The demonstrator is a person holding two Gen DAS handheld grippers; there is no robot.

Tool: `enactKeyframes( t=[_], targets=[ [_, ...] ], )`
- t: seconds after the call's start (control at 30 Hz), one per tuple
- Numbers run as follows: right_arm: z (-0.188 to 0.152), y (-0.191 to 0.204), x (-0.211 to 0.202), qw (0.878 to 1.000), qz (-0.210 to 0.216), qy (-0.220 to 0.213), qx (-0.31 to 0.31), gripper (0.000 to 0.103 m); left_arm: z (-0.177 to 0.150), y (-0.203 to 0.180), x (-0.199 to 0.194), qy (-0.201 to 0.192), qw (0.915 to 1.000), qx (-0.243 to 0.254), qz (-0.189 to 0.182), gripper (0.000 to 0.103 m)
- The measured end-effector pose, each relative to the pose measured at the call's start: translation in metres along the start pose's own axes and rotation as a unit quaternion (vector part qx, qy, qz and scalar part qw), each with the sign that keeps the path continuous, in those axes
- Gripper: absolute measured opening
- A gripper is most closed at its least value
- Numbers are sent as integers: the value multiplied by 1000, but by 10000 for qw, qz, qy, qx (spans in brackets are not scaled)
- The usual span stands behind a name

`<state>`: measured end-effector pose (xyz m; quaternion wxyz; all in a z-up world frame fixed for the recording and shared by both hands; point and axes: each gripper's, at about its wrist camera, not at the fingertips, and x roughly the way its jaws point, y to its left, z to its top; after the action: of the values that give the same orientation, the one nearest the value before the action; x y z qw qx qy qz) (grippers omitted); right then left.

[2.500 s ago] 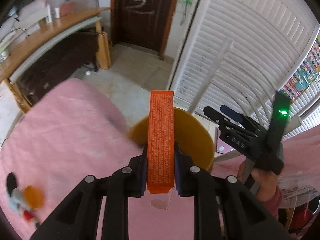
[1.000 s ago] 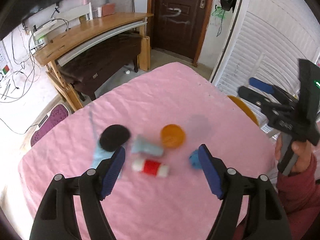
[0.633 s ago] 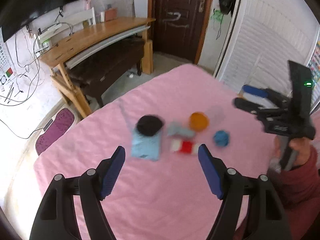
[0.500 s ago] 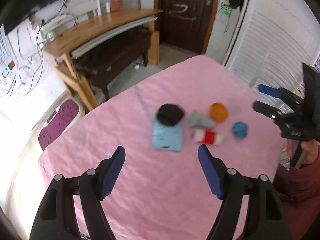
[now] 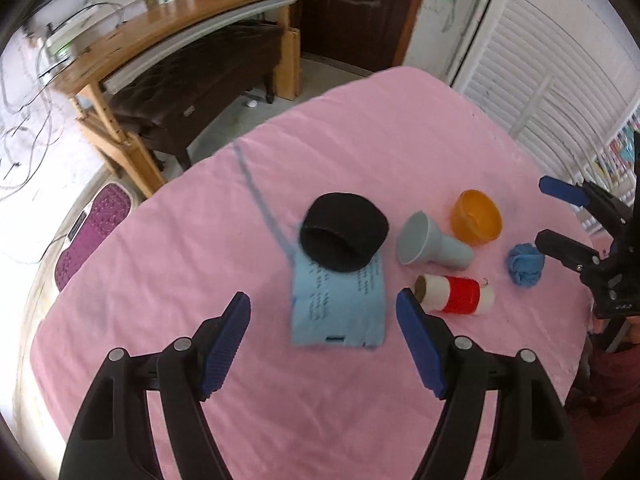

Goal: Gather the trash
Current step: 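Grasp the blue cloth ball with the right tool while the left tool grasps the light-blue paper packet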

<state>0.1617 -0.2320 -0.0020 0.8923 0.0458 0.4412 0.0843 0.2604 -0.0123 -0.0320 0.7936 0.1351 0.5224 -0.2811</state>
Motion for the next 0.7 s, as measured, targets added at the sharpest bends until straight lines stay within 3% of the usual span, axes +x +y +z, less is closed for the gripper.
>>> enactKeyframes(
  t=[0.13, 0.27, 0.5, 0.63, 0.7],
  targets=[
    [0, 3, 2, 10000, 31, 41, -72, 86, 4, -6, 14, 29, 9998, 191, 52, 67],
    [-2, 10, 1, 9998, 65, 56, -186, 86, 1, -13, 11, -107, 9990, 386, 187, 45],
    [-13, 30, 12, 9987, -31, 240, -449, 85, -18, -27, 1, -187, 9975, 641, 228, 44],
    [-16, 37, 20, 9973, -233, 385, -574, 58, -27, -23, -6, -191, 9976, 566, 346, 45],
    [-19, 36, 24, 9972, -232, 451, -555, 50, -31, -19, -8, -181, 9977, 495, 421, 45]
  ],
)
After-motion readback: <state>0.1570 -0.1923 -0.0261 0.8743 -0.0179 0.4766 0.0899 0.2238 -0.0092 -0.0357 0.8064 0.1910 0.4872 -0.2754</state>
